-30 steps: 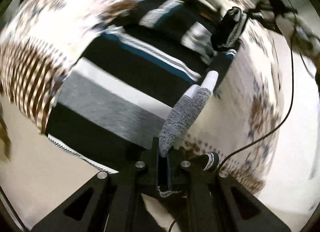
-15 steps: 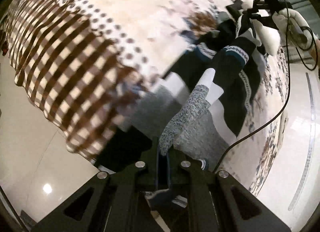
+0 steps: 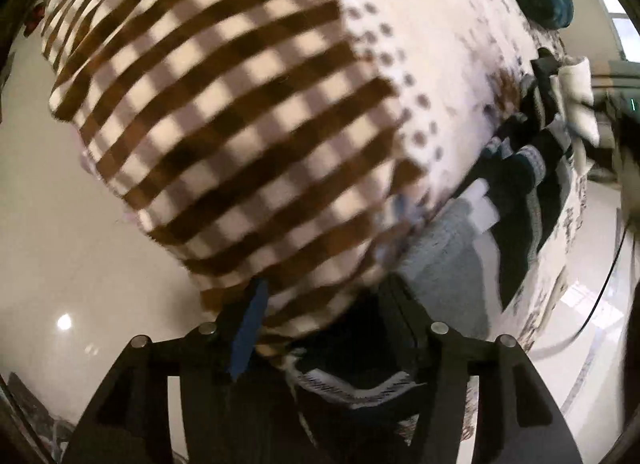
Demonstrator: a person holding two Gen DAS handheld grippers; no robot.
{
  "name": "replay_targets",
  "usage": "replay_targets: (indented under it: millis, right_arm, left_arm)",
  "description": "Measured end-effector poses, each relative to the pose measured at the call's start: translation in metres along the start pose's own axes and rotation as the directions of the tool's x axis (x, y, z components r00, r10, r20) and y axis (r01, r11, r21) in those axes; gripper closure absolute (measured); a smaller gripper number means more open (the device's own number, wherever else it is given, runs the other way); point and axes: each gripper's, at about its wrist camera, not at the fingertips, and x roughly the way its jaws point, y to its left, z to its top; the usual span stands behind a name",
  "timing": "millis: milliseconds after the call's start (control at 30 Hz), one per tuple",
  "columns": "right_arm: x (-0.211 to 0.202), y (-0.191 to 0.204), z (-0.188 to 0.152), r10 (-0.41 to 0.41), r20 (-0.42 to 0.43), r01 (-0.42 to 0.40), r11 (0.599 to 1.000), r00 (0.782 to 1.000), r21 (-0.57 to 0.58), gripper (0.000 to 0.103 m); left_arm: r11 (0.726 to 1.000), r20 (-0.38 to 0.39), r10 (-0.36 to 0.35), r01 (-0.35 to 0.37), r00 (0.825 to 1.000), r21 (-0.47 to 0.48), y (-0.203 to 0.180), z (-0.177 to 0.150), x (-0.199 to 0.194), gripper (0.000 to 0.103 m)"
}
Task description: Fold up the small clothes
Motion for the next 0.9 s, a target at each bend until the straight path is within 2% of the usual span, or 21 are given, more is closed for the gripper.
replay_targets:
  millis: [67,133,200,267,300,367,433,500,533,567,700,800,867,900]
  right_arm:
    - [-0.008,-0.007,-0.040,-0.020,-0.001,0.020,0.999,1.000,-0.050,0.052]
    - [-0.011,-0.017,-0.079,-0.051,-0.007,0.050,0.996,0.999,-0.079,0.052]
    - [-0.006,-0.032,-0.122,-0.106,-0.023,0.104,0.990,0.994,-0.100,0.052]
    - [0.000,-0.050,-0.160,-0.150,-0.043,0.144,0.983,0.988,-0.109,0.052]
    - [0.003,-0.059,-0.177,-0.164,-0.053,0.158,0.982,0.985,-0.105,0.052]
    - [0.011,-0.081,-0.213,-0.175,-0.087,0.169,0.983,0.981,-0.071,0.052]
    - [0.018,-0.102,-0.241,-0.163,-0.123,0.164,0.987,0.979,-0.002,0.052]
    - [0.026,-0.123,-0.270,-0.120,-0.162,0.135,0.987,0.979,0.084,0.052]
    - [0.031,-0.131,-0.282,-0.099,-0.177,0.121,0.986,0.979,0.119,0.052]
    - [0.036,-0.137,-0.295,-0.082,-0.192,0.111,0.983,0.978,0.145,0.052]
    - [0.047,-0.147,-0.320,-0.070,-0.199,0.104,0.981,0.977,0.161,0.052]
    - [0.040,-0.146,-0.317,-0.047,-0.160,0.073,0.984,0.986,0.162,0.052]
    - [0.025,-0.142,-0.302,-0.031,-0.093,0.045,0.987,0.995,0.156,0.047]
    - [0.015,-0.141,-0.295,-0.029,-0.054,0.037,0.988,0.998,0.151,0.046]
  left_arm:
    - [0.999,0.004,-0.016,0.015,1.000,0.029,-0.020,0.004,0.003,0.048]
    - [0.996,-0.001,-0.001,0.001,1.000,0.090,-0.044,0.006,0.011,0.048]
    - [0.981,-0.013,0.078,-0.074,0.997,0.177,-0.060,0.003,0.026,0.048]
    - [0.949,-0.033,0.192,-0.177,0.981,0.263,-0.066,-0.008,0.041,0.048]
    - [0.931,-0.050,0.233,-0.208,0.971,0.300,-0.060,-0.020,0.046,0.048]
    - [0.913,-0.074,0.280,-0.242,0.957,0.327,-0.043,-0.037,0.046,0.048]
    - [0.910,-0.090,0.302,-0.259,0.949,0.322,-0.025,-0.047,0.038,0.046]
    - [0.916,-0.112,0.309,-0.264,0.945,0.302,-0.012,-0.050,0.028,0.046]
    - [0.910,-0.111,0.331,-0.286,0.937,0.300,-0.008,-0.049,0.022,0.048]
    - [0.910,-0.107,0.333,-0.289,0.937,0.299,-0.006,-0.047,0.016,0.048]
    - [0.922,-0.055,0.282,-0.255,0.958,0.291,-0.022,-0.025,-0.013,0.048]
    - [0.930,0.009,0.197,-0.189,0.980,0.315,-0.062,0.004,-0.028,0.048]
    - [0.929,0.042,0.096,-0.105,0.995,0.354,-0.107,0.035,-0.029,0.048]
    - [0.923,0.054,0.074,-0.089,0.996,0.373,-0.123,0.044,-0.027,0.048]
